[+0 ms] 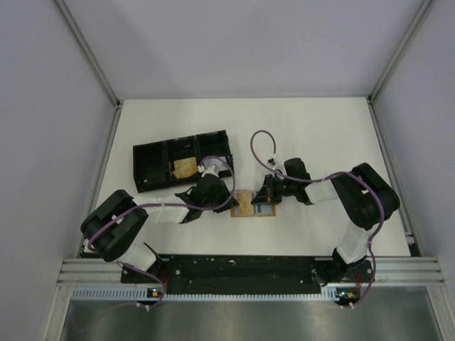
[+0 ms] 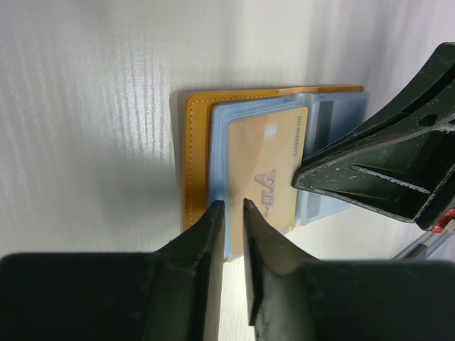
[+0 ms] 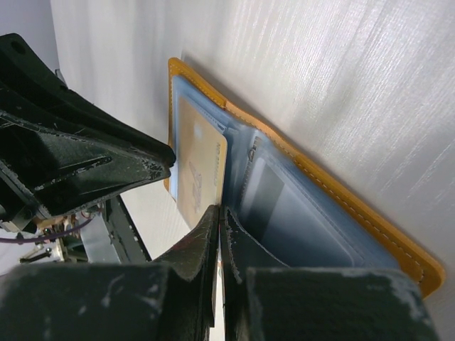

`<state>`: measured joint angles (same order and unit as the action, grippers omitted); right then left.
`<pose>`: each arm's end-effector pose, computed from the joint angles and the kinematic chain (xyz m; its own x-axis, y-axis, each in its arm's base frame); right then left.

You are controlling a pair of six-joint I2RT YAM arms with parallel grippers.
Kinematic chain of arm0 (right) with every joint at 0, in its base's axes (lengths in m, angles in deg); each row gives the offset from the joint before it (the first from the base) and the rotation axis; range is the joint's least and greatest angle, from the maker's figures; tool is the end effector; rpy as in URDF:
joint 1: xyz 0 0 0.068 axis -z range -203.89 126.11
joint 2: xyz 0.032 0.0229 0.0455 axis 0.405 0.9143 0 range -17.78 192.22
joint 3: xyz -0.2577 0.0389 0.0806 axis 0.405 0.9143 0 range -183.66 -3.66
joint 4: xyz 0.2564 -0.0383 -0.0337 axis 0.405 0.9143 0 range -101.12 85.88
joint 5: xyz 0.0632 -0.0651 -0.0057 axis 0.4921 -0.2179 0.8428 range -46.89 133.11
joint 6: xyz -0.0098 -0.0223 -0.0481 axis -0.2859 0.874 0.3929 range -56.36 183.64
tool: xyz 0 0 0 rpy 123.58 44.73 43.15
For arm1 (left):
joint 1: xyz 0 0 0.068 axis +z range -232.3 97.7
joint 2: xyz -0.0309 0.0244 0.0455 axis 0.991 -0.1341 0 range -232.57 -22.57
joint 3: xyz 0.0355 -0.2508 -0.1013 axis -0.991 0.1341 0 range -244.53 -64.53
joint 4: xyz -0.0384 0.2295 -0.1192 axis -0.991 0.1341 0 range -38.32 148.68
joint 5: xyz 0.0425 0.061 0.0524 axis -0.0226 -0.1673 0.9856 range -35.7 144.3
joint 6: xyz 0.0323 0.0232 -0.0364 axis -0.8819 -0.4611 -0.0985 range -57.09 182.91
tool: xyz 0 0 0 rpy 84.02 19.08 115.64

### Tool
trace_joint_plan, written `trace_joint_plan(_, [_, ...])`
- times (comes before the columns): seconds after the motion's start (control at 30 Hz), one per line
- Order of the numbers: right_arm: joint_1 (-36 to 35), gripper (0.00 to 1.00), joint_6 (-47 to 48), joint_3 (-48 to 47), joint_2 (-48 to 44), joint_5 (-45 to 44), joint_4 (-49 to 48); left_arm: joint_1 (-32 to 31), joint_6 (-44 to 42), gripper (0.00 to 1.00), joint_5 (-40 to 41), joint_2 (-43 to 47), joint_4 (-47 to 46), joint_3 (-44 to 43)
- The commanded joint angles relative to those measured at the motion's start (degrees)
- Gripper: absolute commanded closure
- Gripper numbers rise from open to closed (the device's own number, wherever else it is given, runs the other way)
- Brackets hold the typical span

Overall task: Take the credit cards out of the card holder
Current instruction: Remove the credit card from the card holder.

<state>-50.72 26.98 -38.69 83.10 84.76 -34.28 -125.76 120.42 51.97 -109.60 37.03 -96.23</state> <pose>0.2559 0.1559 0.1055 -0.9470 0.0210 -0.3206 -0.2589 0.5408 0.8003 0.2009 -0.1924 0.1383 -0.8528 -0.3530 -0.3850 -0.0179 0.7563 -0.6540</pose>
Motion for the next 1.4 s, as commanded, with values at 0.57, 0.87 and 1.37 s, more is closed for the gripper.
trace_joint_plan(0.57, [0.3,1.0,1.6,-0.7,0.4,-1.8,-0.2,1.5,-1.3,0.71,-1.4,2.1,2.5,-3.9])
trace_joint_plan(0.87, [0.3,1.0,1.4,-0.7,0.7,-1.5,-0.7,1.5,-0.8,0.68,-2.2,-1.7,2.3,-4.7])
trace_joint_plan(1.37, [0.2,1.0,1.2,-1.1,2.0,-0.9,-1.1,1.5,1.3,0.63,-5.7,-4.3,-1.3,-3.3])
